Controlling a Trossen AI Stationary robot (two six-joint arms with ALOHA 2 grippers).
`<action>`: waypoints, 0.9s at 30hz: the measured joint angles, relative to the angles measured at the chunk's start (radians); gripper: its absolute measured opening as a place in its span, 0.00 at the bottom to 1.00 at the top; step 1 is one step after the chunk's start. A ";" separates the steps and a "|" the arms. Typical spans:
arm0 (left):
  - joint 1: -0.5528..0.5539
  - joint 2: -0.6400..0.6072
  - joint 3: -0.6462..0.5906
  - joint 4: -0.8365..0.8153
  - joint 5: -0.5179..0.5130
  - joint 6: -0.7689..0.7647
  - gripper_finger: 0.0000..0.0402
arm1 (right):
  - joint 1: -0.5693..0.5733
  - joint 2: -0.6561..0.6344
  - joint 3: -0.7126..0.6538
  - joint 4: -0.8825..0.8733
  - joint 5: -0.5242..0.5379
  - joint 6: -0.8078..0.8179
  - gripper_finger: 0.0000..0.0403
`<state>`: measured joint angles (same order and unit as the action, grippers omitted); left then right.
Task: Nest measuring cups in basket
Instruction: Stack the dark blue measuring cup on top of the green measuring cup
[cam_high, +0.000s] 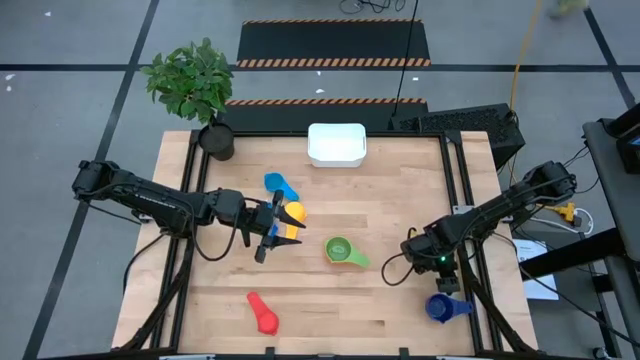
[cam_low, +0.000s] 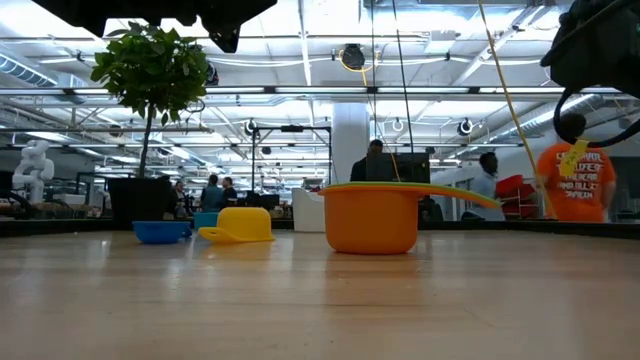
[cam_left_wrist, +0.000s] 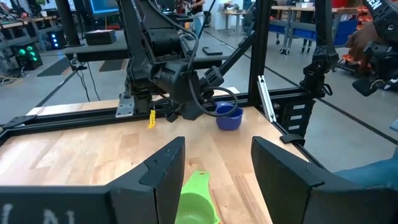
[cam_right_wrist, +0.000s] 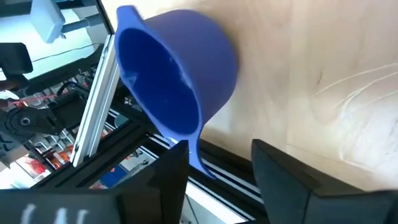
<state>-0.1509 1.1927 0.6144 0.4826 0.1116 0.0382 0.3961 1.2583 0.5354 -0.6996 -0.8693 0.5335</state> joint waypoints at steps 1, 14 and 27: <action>0.000 0.000 0.000 -0.002 0.000 -0.005 0.46 | 0.010 -0.005 0.000 0.000 0.000 0.004 0.43; 0.000 0.000 0.000 -0.021 0.000 -0.021 0.46 | 0.165 -0.057 0.000 0.056 0.052 0.213 0.45; 0.000 0.000 0.000 0.000 0.000 -0.049 0.46 | 0.314 -0.058 -0.140 0.494 0.115 0.553 0.45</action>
<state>-0.1509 1.1931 0.6144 0.4827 0.1116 -0.0109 0.7098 1.2006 0.3954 -0.2055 -0.7545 1.0867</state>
